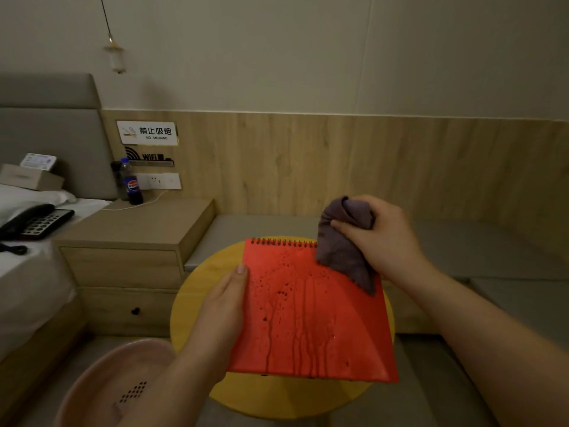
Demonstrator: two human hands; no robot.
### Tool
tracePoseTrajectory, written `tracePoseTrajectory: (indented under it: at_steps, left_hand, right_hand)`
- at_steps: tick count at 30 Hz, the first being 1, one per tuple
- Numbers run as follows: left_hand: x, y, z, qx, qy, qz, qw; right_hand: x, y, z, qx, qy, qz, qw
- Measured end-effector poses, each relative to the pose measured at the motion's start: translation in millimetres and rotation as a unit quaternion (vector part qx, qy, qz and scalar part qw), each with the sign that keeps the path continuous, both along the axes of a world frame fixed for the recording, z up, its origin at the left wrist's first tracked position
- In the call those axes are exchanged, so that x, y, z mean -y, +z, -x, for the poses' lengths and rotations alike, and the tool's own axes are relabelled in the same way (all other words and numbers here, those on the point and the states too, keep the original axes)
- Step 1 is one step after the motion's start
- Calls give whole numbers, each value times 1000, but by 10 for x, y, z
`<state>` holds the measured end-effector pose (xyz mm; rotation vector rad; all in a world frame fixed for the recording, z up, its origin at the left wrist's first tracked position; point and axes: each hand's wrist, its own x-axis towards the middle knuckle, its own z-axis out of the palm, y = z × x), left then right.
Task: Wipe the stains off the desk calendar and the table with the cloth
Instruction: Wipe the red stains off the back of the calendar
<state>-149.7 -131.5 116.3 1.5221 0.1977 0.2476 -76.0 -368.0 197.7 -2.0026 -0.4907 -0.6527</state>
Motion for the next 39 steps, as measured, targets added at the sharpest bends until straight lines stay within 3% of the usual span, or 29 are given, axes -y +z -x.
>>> tracePoseTrajectory:
  at_steps: [7, 26, 31, 39]
  left_hand:
    - [-80, -64, -9, -16, 7, 11, 1000]
    - [-142, -105, -23, -44, 43, 28, 998]
    - [-96, -111, -8, -31, 42, 16, 999]
    - [14, 14, 103, -15, 10, -16, 1000]
  right_hand:
    - [-141, -115, 45, 33, -16, 109, 993]
    - [-136, -525, 931, 16, 113, 202, 973]
    - [-122, -463, 815, 16, 97, 177, 979]
    - [-215, -134, 268, -8, 29, 40, 999]
